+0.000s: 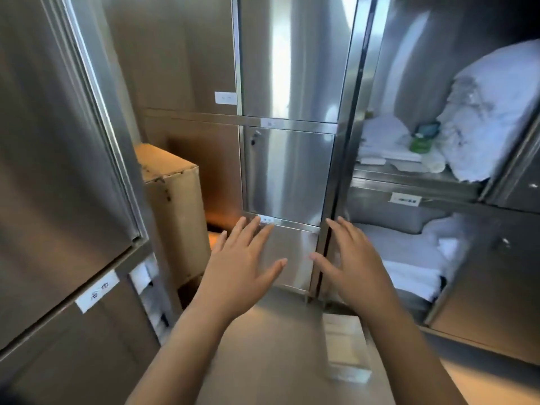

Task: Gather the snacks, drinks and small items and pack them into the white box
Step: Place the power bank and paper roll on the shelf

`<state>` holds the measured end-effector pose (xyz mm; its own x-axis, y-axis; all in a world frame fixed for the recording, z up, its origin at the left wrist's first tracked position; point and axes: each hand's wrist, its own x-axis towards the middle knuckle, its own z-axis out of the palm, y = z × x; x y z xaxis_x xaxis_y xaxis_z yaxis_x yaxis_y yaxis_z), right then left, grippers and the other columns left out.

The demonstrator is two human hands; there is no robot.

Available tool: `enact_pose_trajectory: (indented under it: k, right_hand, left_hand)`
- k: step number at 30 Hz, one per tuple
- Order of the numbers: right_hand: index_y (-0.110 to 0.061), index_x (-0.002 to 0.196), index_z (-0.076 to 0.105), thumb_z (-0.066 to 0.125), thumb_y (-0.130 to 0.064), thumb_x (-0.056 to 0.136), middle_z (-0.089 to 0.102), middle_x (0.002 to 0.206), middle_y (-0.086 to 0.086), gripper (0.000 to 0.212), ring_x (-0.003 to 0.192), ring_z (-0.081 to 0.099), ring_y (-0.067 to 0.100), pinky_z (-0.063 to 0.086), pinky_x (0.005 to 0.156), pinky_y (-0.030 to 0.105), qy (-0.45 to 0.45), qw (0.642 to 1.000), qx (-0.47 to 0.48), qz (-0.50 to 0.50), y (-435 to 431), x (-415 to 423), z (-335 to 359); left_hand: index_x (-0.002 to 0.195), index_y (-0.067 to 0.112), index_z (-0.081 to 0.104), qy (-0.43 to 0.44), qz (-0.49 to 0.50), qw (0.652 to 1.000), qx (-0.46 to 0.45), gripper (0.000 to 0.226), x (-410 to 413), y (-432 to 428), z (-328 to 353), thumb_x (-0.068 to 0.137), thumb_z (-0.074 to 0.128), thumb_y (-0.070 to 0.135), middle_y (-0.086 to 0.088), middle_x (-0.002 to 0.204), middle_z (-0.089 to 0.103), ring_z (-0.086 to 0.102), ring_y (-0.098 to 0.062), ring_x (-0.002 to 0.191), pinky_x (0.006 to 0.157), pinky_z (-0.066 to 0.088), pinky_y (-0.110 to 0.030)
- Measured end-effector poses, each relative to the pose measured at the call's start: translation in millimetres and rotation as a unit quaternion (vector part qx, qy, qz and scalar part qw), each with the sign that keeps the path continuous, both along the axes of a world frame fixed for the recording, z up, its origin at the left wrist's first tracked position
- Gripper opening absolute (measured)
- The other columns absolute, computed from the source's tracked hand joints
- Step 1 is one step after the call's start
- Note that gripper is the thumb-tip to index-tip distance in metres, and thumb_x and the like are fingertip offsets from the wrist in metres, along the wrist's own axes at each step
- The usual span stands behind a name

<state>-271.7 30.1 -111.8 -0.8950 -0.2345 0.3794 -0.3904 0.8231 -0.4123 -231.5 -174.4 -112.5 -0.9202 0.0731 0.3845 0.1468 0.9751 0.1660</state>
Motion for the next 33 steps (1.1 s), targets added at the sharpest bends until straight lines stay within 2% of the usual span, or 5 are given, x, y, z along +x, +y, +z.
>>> enact_pose_trajectory:
  k: [5, 10, 18, 22, 33]
  right_hand:
    - [-0.024, 0.147, 0.027, 0.053, -0.052, 0.087, 0.021, 0.155, -0.004, 0.07, 0.142, 0.016, 0.013, 0.017, 0.114, 0.031, -0.008, 0.999, -0.021, -0.048, 4, -55, -8]
    - [-0.025, 0.147, 0.026, 0.051, -0.055, 0.087, 0.022, 0.155, -0.003, 0.072, 0.142, 0.016, 0.013, 0.016, 0.114, 0.029, -0.008, 0.996, 0.005, -0.084, 13, -100, -26]
    - [-0.03, 0.145, 0.026, 0.052, -0.057, 0.085, 0.022, 0.154, -0.01, 0.07, 0.14, 0.016, 0.007, 0.017, 0.109, 0.022, -0.018, 0.983, -0.012, -0.182, 117, -154, -35]
    - [-0.031, 0.145, 0.026, 0.051, -0.058, 0.085, 0.022, 0.154, -0.009, 0.07, 0.14, 0.018, 0.009, 0.023, 0.112, 0.031, -0.041, 0.973, -0.03, -0.223, 184, -194, -42]
    - [-0.024, 0.144, 0.03, 0.053, -0.052, 0.087, 0.028, 0.152, -0.004, 0.068, 0.138, 0.023, 0.014, 0.025, 0.109, 0.033, -0.068, 0.975, -0.047, -0.205, 295, -333, -52]
  left_hand:
    - [0.148, 0.039, 0.004, -0.002, -0.058, 0.998, 0.003, 0.071, -68, 7, -9, 0.086, 0.019, 0.07, 0.012, 0.158, 0.001, -0.008, -0.009, 0.144, 0.113, -0.004, -0.035]
    - [0.148, 0.038, 0.005, -0.013, -0.102, 0.995, 0.01, 0.075, -134, 23, -21, 0.082, 0.01, 0.073, 0.011, 0.158, 0.004, -0.006, -0.009, 0.144, 0.116, 0.0, -0.037]
    - [0.148, 0.035, 0.016, -0.038, -0.19, 0.98, 0.037, 0.067, -233, 130, -33, 0.088, 0.024, 0.065, 0.012, 0.157, 0.004, -0.005, -0.009, 0.144, 0.115, -0.004, -0.031]
    - [0.149, 0.036, 0.011, -0.046, -0.198, 0.978, 0.041, 0.068, -286, 192, -37, 0.089, 0.025, 0.066, 0.012, 0.158, 0.004, -0.004, -0.009, 0.144, 0.116, -0.001, -0.033]
    - [0.148, 0.038, 0.005, -0.063, -0.154, 0.985, 0.038, 0.07, -410, 281, -39, 0.088, 0.025, 0.068, 0.013, 0.157, 0.003, -0.006, -0.009, 0.144, 0.116, -0.002, -0.036]
